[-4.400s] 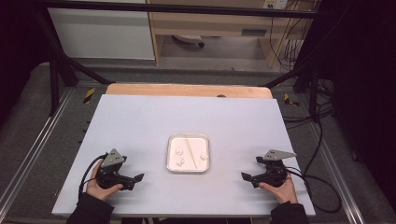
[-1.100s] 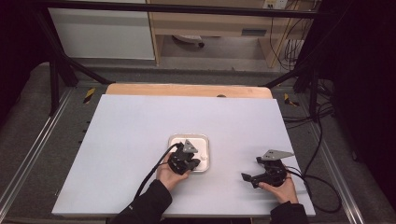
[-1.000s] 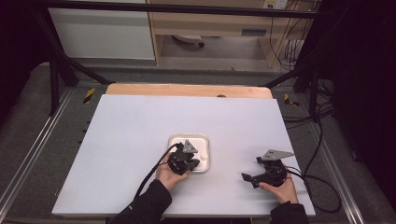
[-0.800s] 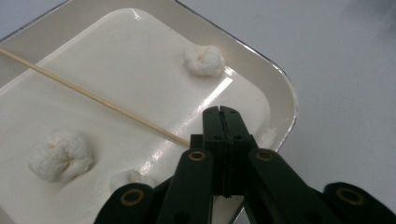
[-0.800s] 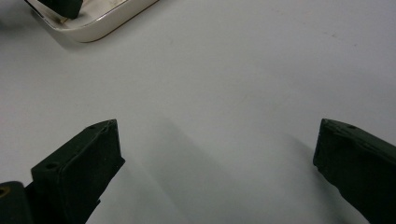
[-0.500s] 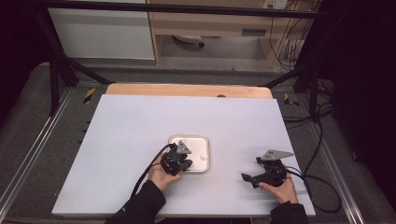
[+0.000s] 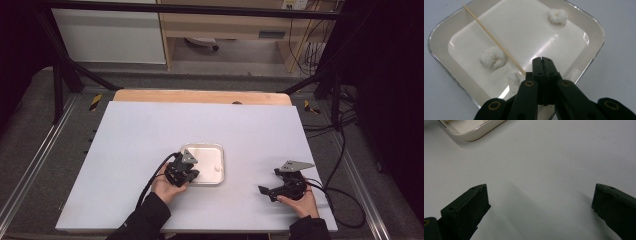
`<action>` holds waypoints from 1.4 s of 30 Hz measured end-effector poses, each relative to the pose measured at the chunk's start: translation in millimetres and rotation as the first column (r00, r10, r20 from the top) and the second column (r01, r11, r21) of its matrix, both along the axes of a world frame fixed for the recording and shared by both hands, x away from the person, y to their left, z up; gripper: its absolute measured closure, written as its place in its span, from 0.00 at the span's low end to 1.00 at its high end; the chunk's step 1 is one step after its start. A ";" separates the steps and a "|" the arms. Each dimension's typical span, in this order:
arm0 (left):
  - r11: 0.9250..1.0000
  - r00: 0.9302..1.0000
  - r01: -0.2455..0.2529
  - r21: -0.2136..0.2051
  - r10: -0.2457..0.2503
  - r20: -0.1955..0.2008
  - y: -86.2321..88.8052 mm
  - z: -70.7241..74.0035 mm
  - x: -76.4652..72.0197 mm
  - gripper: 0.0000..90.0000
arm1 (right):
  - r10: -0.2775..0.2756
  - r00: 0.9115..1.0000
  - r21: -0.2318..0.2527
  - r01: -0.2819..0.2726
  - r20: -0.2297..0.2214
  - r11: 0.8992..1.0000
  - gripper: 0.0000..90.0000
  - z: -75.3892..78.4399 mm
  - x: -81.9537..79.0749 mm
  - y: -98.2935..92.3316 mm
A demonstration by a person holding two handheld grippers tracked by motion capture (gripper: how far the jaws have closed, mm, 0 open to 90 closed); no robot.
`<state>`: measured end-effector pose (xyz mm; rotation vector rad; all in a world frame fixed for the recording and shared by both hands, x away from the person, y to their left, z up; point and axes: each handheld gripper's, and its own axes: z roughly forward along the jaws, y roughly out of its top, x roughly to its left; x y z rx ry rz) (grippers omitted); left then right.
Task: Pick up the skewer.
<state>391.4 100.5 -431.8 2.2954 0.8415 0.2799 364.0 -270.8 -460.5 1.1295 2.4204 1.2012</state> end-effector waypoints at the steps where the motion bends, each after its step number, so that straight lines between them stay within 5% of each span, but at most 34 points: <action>1: 1.000 1.000 -0.009 -0.007 0.009 0.008 0.2 2.9 1.1 0.98 | 0.000 1.000 0.000 0.000 0.000 1.000 0.02 0.0 0.1 0.0; 4: 0.997 0.998 -0.062 -0.034 0.063 0.020 -0.7 9.7 6.6 0.96 | 0.001 1.000 -0.002 -0.001 -0.002 1.000 0.02 -0.2 0.1 0.2; 8: 0.986 0.986 -0.165 -0.038 0.166 0.023 -1.4 7.8 20.3 0.94 | 0.003 1.000 -0.003 -0.003 -0.002 1.000 0.02 -0.5 0.0 0.4; 15: 0.973 0.973 -0.229 -0.028 0.230 0.036 -4.7 2.2 32.3 0.85 | 0.006 1.000 -0.005 -0.006 -0.001 1.000 0.02 -0.4 0.5 0.2; 33: 0.961 0.961 -0.274 -0.040 0.276 0.035 -14.4 -6.2 42.3 0.98 | 0.012 1.000 -0.003 -0.012 -0.003 1.000 0.02 -1.1 0.6 0.9; 42: 0.969 0.969 -0.246 -0.034 0.247 0.021 -18.9 -9.0 41.6 0.99 | 0.013 1.000 -0.001 -0.013 -0.004 1.000 0.02 -1.1 0.6 1.0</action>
